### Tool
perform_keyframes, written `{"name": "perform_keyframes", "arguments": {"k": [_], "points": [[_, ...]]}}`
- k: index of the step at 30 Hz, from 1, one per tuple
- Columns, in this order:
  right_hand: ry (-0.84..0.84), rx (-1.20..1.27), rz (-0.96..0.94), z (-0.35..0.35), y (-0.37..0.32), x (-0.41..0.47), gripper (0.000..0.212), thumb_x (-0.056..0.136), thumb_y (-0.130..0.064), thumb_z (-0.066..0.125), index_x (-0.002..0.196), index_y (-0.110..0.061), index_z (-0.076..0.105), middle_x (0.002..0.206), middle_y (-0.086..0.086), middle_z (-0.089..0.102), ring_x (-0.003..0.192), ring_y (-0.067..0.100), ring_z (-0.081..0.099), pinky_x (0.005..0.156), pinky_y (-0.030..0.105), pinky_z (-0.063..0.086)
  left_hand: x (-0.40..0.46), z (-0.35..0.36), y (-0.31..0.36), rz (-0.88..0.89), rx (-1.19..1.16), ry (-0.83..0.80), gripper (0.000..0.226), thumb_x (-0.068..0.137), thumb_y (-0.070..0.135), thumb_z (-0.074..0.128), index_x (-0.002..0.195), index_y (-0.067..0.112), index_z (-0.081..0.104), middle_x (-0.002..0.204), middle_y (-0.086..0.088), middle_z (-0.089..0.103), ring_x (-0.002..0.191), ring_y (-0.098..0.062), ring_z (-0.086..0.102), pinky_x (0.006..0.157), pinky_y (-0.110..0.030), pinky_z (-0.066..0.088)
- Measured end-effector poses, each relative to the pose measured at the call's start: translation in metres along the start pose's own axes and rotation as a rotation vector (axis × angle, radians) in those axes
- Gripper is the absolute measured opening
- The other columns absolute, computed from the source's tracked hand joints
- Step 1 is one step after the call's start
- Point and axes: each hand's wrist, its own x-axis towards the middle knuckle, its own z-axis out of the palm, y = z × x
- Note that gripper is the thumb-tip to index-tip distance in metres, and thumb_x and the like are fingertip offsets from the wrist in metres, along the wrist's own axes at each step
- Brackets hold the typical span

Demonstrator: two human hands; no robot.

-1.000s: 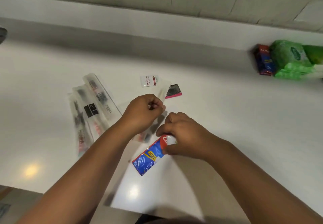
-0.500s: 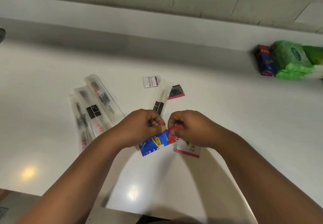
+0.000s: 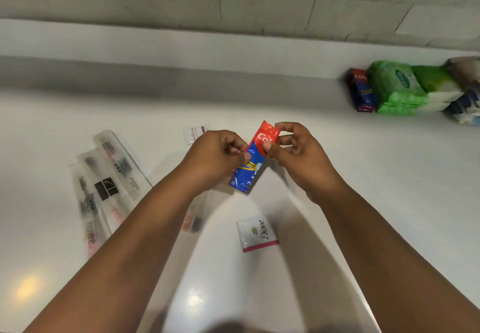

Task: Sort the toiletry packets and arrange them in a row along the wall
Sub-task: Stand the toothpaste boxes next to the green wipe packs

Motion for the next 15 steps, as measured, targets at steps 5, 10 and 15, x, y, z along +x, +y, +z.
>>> {"name": "perform_keyframes", "arguments": {"k": [5, 10, 15], "points": [[-0.067, 0.106, 0.105, -0.031, 0.015, -0.012, 0.016, 0.092, -0.026, 0.064, 0.092, -0.009, 0.064, 0.076, 0.011, 0.067, 0.067, 0.02, 0.061, 0.065, 0.034, 0.043, 0.016, 0.035, 0.03, 0.021, -0.291, 0.006, 0.003, 0.086, 0.007, 0.068, 0.089, 0.009, 0.067, 0.089, -0.021, 0.068, 0.071, -0.024, 0.067, 0.068, -0.042, 0.06], [-0.027, 0.159, 0.115, -0.065, 0.025, -0.019, 0.014, 0.094, -0.019, 0.06, 0.09, -0.006, 0.065, 0.073, 0.01, 0.069, 0.058, 0.013, 0.059, 0.054, 0.02, 0.042, 0.033, 0.075, 0.052, 0.014, -0.411, -0.011, 0.007, 0.088, 0.009, 0.066, 0.095, 0.008, 0.066, 0.089, -0.013, 0.07, 0.071, -0.015, 0.069, 0.061, -0.027, 0.056], [0.085, 0.186, 0.099, -0.106, 0.037, -0.013, 0.013, 0.095, -0.017, 0.059, 0.084, -0.012, 0.065, 0.069, 0.004, 0.069, 0.055, 0.01, 0.058, 0.052, 0.018, 0.042, 0.052, 0.118, 0.071, -0.034, -0.458, -0.065, 0.006, 0.088, 0.008, 0.065, 0.093, 0.011, 0.066, 0.084, -0.006, 0.071, 0.066, -0.011, 0.069, 0.061, -0.023, 0.057]]}}
